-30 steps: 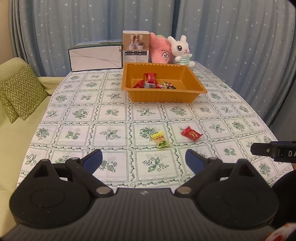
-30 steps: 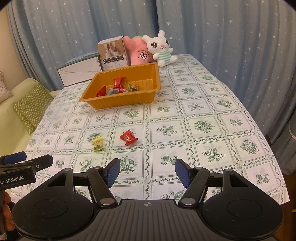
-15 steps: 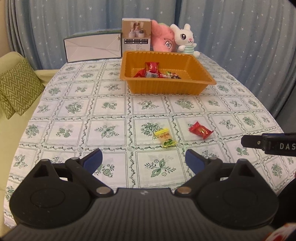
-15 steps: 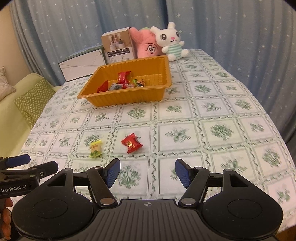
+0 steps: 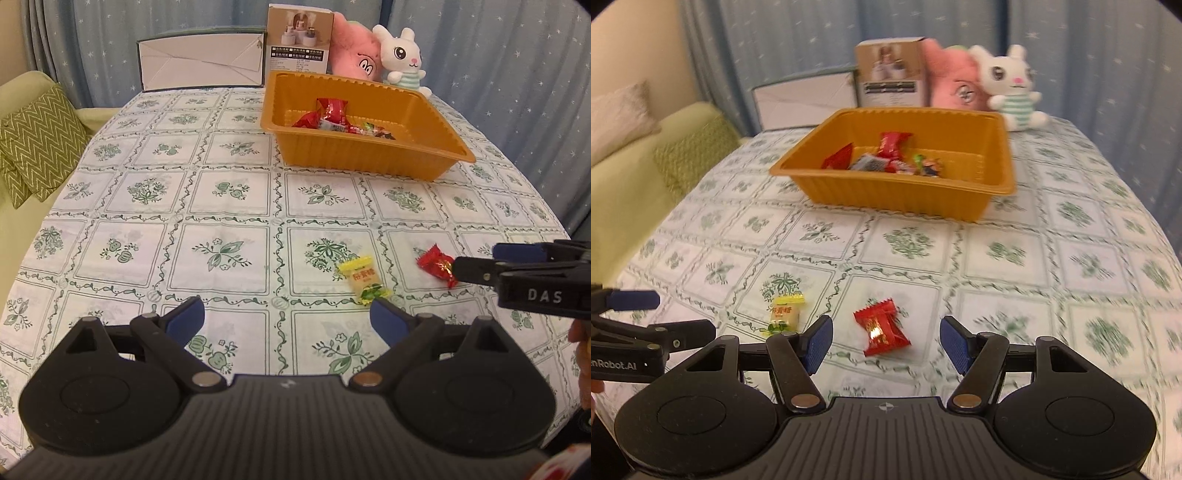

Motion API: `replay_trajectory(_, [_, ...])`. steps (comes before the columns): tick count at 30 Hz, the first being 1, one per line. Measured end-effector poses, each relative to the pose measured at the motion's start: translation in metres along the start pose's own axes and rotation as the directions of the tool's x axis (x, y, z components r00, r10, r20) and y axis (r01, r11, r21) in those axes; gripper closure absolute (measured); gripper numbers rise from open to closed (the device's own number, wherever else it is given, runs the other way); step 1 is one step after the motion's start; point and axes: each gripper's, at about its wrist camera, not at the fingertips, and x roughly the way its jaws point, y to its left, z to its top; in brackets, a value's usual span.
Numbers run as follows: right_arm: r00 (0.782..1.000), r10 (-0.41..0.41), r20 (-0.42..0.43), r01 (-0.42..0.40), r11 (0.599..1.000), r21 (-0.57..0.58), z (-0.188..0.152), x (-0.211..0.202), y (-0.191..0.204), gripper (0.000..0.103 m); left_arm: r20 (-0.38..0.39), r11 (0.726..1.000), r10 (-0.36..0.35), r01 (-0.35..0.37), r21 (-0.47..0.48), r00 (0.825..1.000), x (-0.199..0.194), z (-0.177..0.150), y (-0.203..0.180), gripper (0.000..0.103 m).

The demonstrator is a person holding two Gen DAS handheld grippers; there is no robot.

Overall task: Organize snacks
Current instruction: 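Grasp the red candy with the right gripper while the left gripper grasps the yellow-green candy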

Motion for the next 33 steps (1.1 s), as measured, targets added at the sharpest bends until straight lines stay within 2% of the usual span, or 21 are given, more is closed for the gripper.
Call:
replay_trajectory(2, [1.0, 0.003, -0.018, -0.004, 1.0, -0.031, 0.001, 0.011, 0.002, 0.042, 0.0, 1.0, -0.008, 0.008, -0.001, 1.0, 0.003, 0.001, 0.0, 0.008])
replay_trajectory(4, [0.999, 0.003, -0.036, -0.005, 0.999, -0.053, 0.002, 0.021, 0.002, 0.055, -0.001, 1.0, -0.014, 0.014, -0.004, 1.0, 0.005, 0.001, 0.0, 0.008])
replay_trajectory(8, [0.998, -0.007, -0.069, 0.0, 0.995, -0.098, 0.003, 0.036, 0.004, 0.066, -0.004, 1.0, -0.018, 0.018, -0.007, 1.0, 0.009, 0.002, 0.001, 0.008])
replay_trajectory(10, [0.995, -0.034, -0.089, 0.024, 0.994, -0.107, 0.002, 0.041, 0.004, 0.079, -0.002, 1.0, -0.021, 0.021, -0.011, 1.0, 0.009, 0.003, 0.001, 0.009])
replay_trajectory(16, [0.996, -0.016, -0.084, 0.009, 0.997, -0.075, -0.004, 0.034, -0.001, 0.083, -0.002, 0.999, -0.046, 0.046, 0.006, 0.999, 0.013, 0.003, -0.009, 0.013])
replay_trajectory(18, [0.998, -0.015, -0.068, 0.012, 0.999, -0.04, -0.006, 0.026, -0.002, 0.083, -0.001, 0.998, -0.063, 0.063, 0.015, 0.998, 0.015, 0.003, -0.015, 0.017])
replay_trajectory(24, [0.999, -0.042, -0.019, 0.043, 0.993, 0.11, -0.013, -0.002, -0.019, 0.083, 0.026, 0.994, -0.106, 0.105, 0.038, 0.994, 0.029, 0.006, -0.038, 0.022])
replay_trajectory(28, [0.998, -0.054, -0.008, 0.055, 0.989, 0.137, -0.016, -0.011, -0.024, 0.083, 0.036, 0.993, -0.112, 0.11, 0.039, 0.993, 0.042, 0.007, -0.05, 0.035])
replay_trajectory(33, [0.998, -0.06, -0.008, 0.06, 0.988, 0.143, -0.018, -0.012, -0.025, 0.083, 0.04, 0.994, -0.098, 0.096, 0.053, 0.994, 0.056, 0.009, -0.059, 0.063])
